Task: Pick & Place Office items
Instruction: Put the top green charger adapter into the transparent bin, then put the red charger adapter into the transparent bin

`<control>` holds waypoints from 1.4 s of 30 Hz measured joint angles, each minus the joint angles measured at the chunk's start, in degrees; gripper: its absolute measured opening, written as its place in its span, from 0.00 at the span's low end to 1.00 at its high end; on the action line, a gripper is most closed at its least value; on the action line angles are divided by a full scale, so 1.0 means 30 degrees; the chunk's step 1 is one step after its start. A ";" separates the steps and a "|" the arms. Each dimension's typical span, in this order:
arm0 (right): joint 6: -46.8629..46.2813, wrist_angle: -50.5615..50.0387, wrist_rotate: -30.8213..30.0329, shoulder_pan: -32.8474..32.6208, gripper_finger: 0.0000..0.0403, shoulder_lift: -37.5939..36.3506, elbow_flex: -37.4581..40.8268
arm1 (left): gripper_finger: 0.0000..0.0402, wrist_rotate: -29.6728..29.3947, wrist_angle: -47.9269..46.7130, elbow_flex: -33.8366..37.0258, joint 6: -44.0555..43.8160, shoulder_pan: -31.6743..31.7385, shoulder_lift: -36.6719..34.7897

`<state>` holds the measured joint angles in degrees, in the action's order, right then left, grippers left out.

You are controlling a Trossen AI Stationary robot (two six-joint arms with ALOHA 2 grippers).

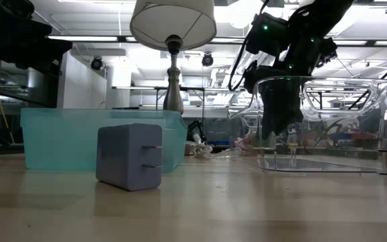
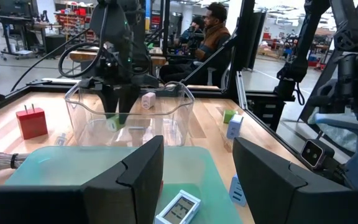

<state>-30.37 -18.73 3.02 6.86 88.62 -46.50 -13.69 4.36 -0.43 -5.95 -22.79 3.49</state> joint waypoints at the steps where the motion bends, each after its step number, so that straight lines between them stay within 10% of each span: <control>1: 0.0011 -0.0003 0.0010 -0.0003 0.32 0.0000 0.0000 | 0.46 0.0000 0.0006 0.0000 -0.0001 -0.0003 0.0000; 42: 0.0131 0.0788 0.0185 -0.0199 0.40 -0.2762 -0.0007 | 0.46 0.0000 0.0003 0.0000 0.0005 0.0000 0.0000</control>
<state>-29.98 -16.37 3.57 6.26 80.33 -46.52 -13.69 4.37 -0.43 -5.94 -22.79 3.49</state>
